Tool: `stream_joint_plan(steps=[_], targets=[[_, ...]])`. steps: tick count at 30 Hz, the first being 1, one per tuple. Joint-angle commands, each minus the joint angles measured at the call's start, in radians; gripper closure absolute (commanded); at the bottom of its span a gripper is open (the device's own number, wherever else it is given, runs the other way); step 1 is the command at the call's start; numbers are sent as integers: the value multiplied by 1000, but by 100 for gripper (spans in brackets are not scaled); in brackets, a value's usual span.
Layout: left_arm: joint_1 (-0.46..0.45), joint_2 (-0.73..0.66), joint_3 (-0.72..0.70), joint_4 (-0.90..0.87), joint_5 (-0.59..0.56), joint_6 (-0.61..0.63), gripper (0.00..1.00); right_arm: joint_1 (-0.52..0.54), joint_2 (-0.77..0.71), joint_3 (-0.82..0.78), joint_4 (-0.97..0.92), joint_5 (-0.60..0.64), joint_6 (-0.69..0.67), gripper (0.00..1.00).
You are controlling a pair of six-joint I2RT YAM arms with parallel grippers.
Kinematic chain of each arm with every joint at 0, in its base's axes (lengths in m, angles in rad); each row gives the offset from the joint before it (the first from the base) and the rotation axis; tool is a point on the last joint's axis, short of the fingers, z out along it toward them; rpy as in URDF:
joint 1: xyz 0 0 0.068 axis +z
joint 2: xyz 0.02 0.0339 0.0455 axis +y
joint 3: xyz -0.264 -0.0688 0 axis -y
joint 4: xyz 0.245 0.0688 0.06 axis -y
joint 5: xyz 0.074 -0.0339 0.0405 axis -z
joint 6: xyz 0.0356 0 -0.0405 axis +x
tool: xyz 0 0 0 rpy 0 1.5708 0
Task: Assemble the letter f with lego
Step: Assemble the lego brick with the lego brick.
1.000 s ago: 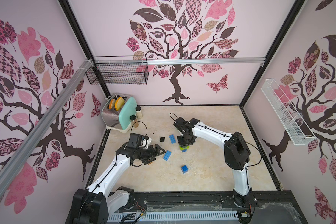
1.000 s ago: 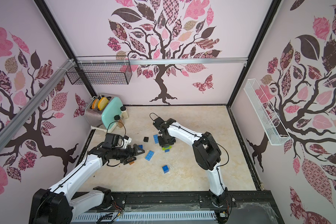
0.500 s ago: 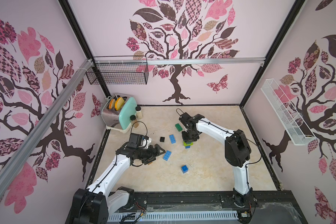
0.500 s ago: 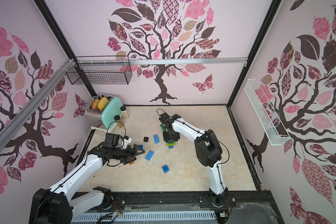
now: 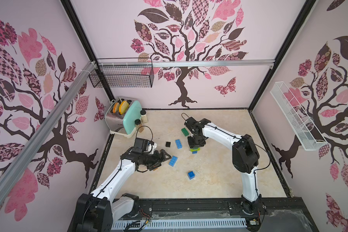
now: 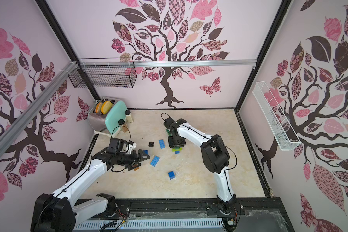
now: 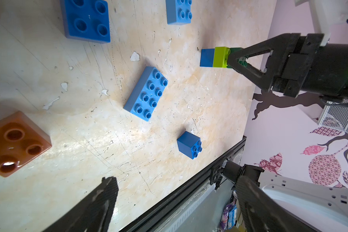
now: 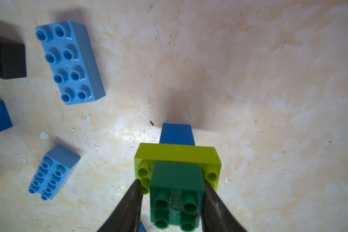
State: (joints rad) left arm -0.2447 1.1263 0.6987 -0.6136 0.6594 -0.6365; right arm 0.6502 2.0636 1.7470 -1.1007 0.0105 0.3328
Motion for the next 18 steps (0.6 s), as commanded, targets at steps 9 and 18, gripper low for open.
stream_joint_plan(steps=[9,18], targets=[[6,2,-6,16,3,10,4,2,26,86,-57,40,6,50],[8,4,-8,18,3,9,4,0,17,81,-66,34,14,52]])
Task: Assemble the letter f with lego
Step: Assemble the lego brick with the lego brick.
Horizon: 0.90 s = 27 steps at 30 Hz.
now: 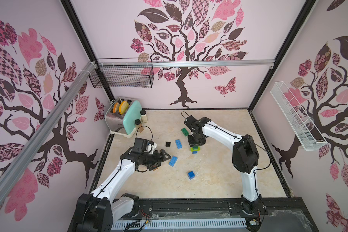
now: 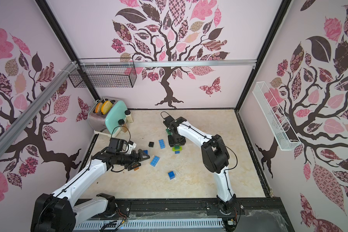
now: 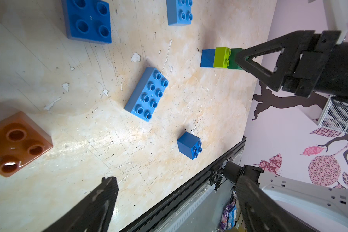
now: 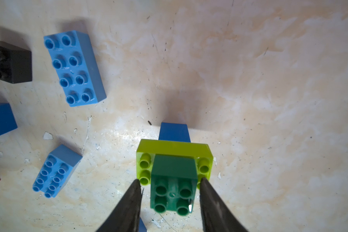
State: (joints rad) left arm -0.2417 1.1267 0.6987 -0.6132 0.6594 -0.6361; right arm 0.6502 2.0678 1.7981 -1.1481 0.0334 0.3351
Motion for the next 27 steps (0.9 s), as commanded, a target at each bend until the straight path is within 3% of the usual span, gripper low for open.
stream_joint_plan(steps=[1,27], targets=[[4,3,-8,19,3,10,4,1,12,28,-19,10,12,52],[7,2,-8,20,4,11,4,2,41,29,-14,-4,13,63]])
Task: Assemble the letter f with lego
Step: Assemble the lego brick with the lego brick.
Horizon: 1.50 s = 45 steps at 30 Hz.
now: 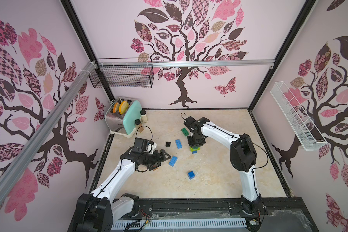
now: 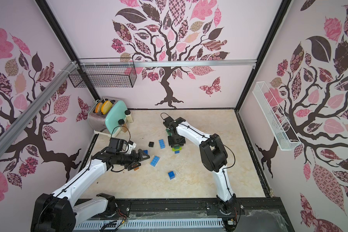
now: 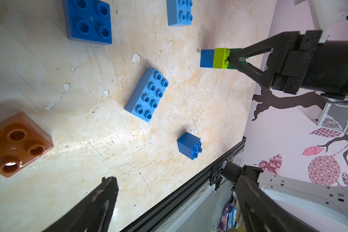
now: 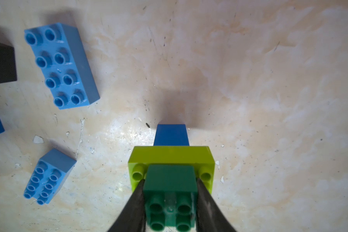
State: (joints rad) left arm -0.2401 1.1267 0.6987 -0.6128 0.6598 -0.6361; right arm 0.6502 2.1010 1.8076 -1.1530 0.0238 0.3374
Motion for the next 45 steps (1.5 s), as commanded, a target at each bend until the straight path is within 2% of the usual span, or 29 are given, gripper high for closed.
stream_joint_plan(steps=[1,5,11,30,39,45], targets=[[5,2,-8,19,4,11,4,0,5,18,-7,5,11,64],[6,7,-9,20,4,11,4,1,4,16,-9,9,8,65],[8,11,-8,21,9,12,4,2,-3,19,-13,8,5,60],[10,13,-10,24,12,12,4,5,-12,67,-36,13,-1,56],[9,13,-10,24,13,12,4,7,-6,64,-42,12,-3,59],[9,12,-8,24,12,13,4,6,-7,53,-34,18,-3,64]])
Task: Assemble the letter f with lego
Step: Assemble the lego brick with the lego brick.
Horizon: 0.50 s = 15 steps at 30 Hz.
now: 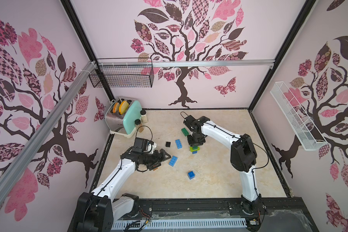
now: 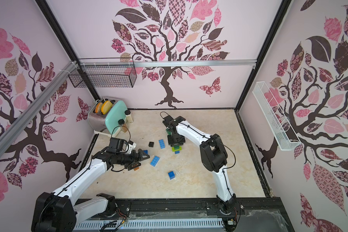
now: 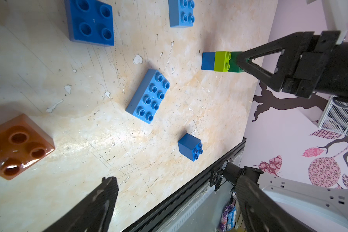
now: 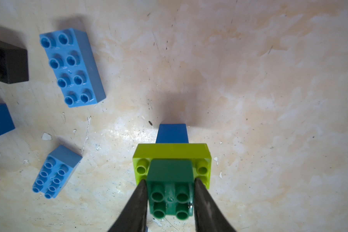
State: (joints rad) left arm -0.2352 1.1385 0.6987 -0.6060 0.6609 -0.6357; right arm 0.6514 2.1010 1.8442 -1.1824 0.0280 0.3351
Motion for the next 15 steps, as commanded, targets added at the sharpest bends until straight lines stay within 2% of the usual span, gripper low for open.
stream_joint_plan(steps=[1,8,15], targets=[[5,0,-8,16,12,12,4,5,-6,17,-6,13,-1,65],[4,0,-8,14,11,13,4,6,-2,-2,6,4,1,71],[5,1,-7,13,9,13,4,4,2,-41,25,-26,8,73]])
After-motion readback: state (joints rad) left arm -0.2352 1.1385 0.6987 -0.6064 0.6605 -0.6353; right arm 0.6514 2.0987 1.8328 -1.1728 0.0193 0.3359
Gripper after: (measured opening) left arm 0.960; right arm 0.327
